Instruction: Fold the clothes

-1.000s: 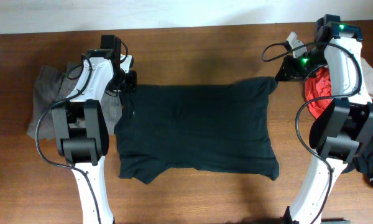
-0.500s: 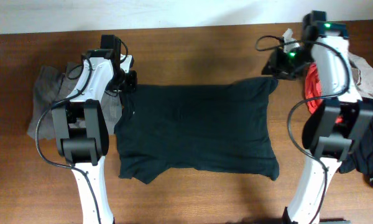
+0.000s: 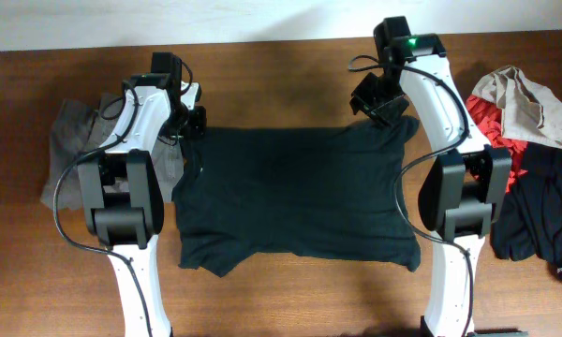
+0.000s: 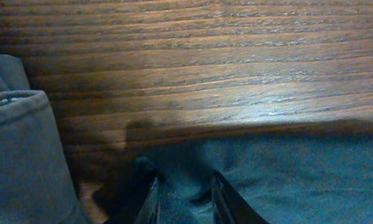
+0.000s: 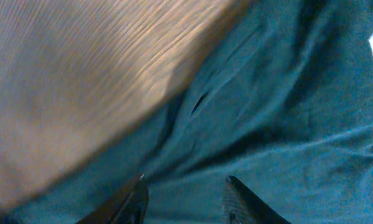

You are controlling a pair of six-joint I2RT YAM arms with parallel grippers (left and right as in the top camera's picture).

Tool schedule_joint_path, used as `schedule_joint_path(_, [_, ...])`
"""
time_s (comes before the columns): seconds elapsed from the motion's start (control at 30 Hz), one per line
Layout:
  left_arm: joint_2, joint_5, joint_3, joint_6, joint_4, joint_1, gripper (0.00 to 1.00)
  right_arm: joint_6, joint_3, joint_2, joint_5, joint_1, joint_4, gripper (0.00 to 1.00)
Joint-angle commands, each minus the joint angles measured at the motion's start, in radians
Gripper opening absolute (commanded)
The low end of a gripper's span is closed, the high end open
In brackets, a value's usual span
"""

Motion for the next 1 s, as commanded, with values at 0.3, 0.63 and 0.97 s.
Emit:
schedule_joint_path(0.3, [0.065, -0.021, -0.019, -0.013, -0.030, 0.015, 0.28, 0.177, -0.005, 0.170, -0.074, -0.134, 0.084, 0.43])
schedule_joint_path(0.63, [0.065, -0.022, -0.019, -0.013, -0.030, 0.015, 0.28, 0.100, -0.005, 0.177, -0.206, -0.148, 0.201, 0.47])
schedule_joint_path(0.97, [0.065, -0.021, -0.019, -0.013, -0.030, 0.014, 0.28, 0.110, -0.005, 0.181, -0.133, -0.151, 0.198, 0.55])
